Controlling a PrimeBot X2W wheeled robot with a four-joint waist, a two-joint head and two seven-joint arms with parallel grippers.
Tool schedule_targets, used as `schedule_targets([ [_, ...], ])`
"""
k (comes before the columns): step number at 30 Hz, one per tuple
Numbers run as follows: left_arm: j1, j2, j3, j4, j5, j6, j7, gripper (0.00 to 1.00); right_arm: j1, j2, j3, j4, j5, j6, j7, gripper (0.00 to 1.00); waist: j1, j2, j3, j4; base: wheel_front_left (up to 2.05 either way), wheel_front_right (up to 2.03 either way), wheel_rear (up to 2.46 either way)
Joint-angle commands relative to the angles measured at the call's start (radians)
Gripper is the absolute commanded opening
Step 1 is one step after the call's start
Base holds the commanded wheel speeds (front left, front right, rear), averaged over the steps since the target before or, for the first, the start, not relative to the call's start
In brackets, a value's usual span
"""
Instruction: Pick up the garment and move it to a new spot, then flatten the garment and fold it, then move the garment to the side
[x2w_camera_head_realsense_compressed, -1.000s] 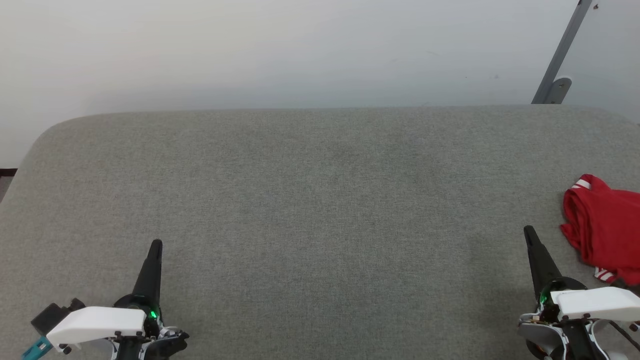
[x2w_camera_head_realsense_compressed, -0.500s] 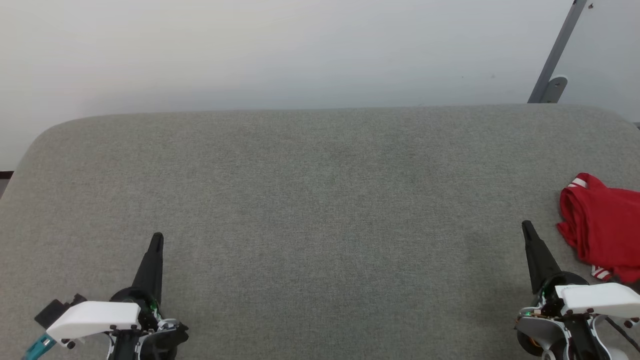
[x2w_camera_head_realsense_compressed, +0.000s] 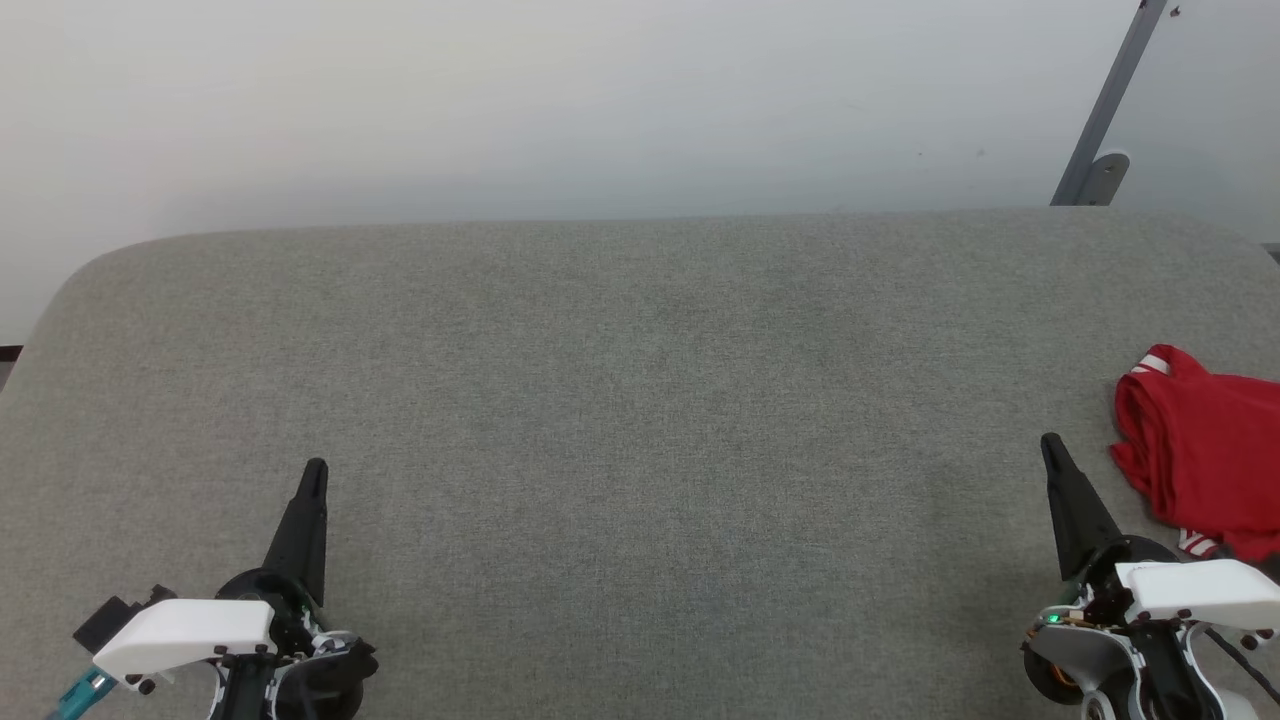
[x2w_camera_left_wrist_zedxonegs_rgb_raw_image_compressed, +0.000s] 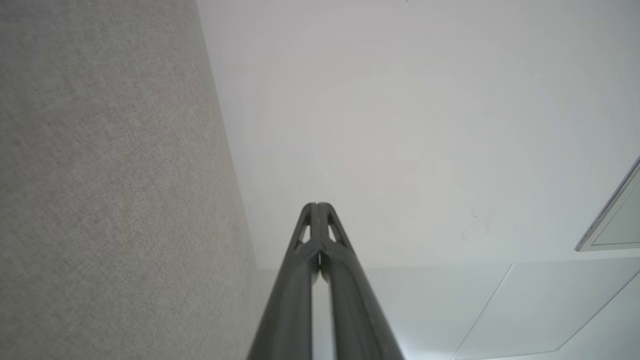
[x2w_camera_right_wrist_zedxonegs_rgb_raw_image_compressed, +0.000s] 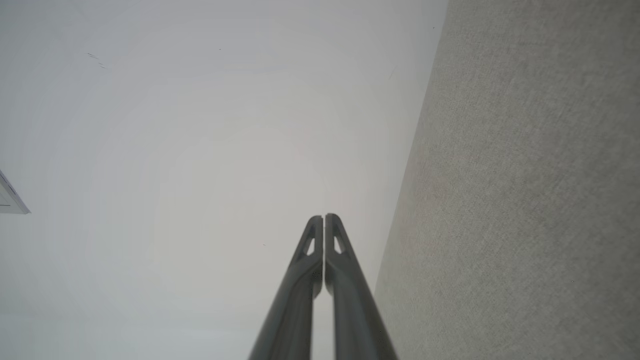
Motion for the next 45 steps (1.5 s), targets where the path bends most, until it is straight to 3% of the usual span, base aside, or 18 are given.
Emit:
schedule_targets([
  [1,-0.011,-0.002,0.004,0.0,-0.003,0.0,0.0,0.0,-0.005,0.001,0.0,0.001,0.003,0.0,0.001,0.0,-0.0001,-0.0001,0.0,0.0,0.0,0.0,0.0],
  [45,-0.012,-0.006,0.011,0.0,0.005,0.0,0.008,0.0,-0.005,0.001,0.0,0.001,0.003,0.0,0.001,0.0,-0.0001,-0.0001,0.0,0.0,0.0,0.0,0.0],
])
